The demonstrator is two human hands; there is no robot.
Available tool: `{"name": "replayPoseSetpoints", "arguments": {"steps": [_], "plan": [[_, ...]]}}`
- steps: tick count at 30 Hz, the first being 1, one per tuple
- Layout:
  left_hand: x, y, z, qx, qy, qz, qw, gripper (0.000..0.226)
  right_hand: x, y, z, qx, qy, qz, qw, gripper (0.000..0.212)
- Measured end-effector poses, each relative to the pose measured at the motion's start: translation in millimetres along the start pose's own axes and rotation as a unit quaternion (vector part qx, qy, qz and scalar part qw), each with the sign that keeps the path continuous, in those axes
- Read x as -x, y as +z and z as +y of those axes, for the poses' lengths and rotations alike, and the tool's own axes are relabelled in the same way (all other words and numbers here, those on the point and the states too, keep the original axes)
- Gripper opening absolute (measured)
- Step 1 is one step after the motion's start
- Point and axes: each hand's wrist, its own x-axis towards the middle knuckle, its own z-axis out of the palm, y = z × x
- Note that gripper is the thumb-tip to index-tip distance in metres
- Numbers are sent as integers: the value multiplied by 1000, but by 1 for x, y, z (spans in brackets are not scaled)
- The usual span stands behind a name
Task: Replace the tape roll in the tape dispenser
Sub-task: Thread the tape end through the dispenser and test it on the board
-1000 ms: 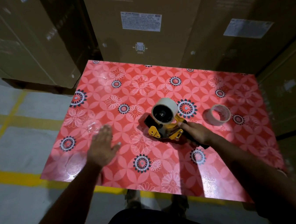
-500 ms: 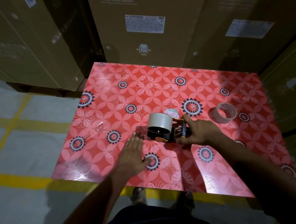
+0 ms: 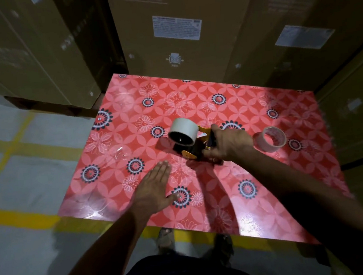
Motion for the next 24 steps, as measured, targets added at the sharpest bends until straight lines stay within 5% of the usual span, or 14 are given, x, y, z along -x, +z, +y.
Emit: {"name": "replayPoseSetpoints", "arguments": {"steps": [10,18,24], "plan": [[-6,-12,9,-20,-22,-33,999,118,37,1,9,99,-95,-6,990,77],[-7,-22,13,-23,-24,-17,999,102,45,-12,-8,130,-131,-18,983,70],[-5,-19,10,-33,-43,-50,997,111,20,-23,23,124,-37,-17,991,70]]}}
